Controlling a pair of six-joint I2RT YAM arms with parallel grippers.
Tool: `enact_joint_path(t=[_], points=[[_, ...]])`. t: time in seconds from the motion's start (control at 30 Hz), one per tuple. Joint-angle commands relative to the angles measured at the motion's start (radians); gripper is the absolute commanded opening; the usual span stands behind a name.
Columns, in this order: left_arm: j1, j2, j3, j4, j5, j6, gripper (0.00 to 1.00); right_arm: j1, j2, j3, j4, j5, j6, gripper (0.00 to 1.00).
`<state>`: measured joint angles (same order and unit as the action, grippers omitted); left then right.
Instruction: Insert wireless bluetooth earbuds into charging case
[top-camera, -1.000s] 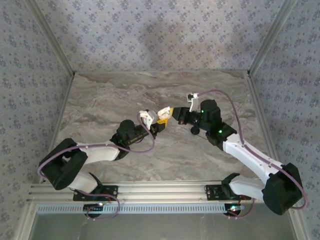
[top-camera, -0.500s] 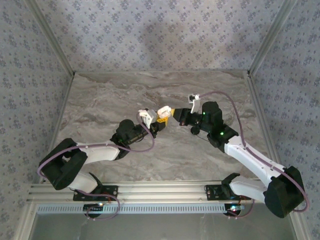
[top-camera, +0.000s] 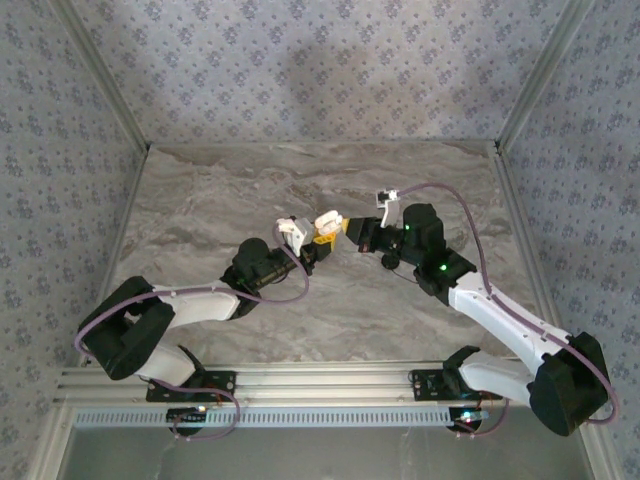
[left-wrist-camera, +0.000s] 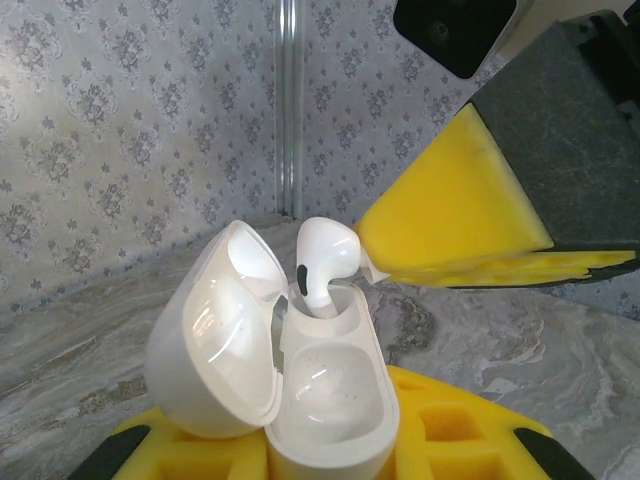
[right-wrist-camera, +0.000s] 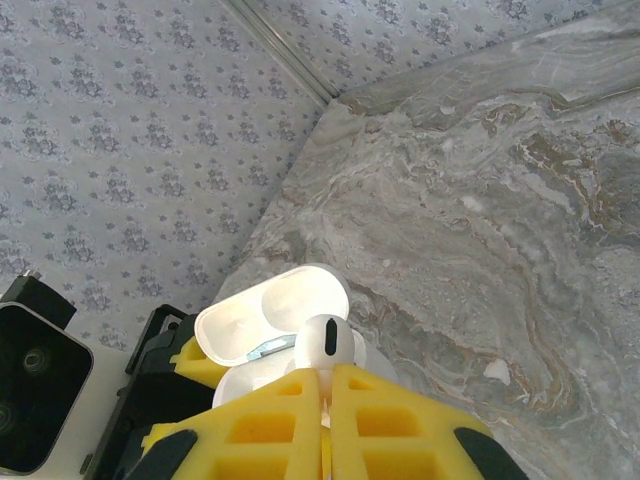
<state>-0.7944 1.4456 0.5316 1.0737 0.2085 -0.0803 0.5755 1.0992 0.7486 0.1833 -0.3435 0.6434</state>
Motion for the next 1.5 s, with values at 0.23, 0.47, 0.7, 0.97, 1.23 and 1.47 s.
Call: enact_joint_path(t=[0.23, 0.47, 0.7, 0.97, 1.23, 1.47], points=[[-0.009, -0.027, 0.044, 0.01, -0.037, 0.021, 0.11, 0.036, -0.021, 0.007, -0.078, 0.047, -0.006, 0.09], [-0.017, -0.027, 0.05, -0.01, -0.044, 0.042, 0.11, 0.056, -0.013, 0.024, -0.082, 0.064, -0.005, 0.09], [-0.02, -0.033, 0.05, -0.015, -0.046, 0.047, 0.11, 0.069, -0.003, 0.029, -0.085, 0.076, -0.006, 0.15], [-0.022, -0.036, 0.05, -0.028, -0.041, 0.055, 0.11, 0.069, -0.002, 0.048, -0.088, 0.083, -0.006, 0.23], [-0.024, -0.035, 0.048, -0.038, -0.038, 0.056, 0.11, 0.07, -0.005, 0.067, -0.087, 0.071, -0.043, 0.28], [-0.025, -0.037, 0.047, -0.045, -0.031, 0.056, 0.11, 0.07, -0.001, 0.078, -0.087, 0.059, -0.042, 0.28]])
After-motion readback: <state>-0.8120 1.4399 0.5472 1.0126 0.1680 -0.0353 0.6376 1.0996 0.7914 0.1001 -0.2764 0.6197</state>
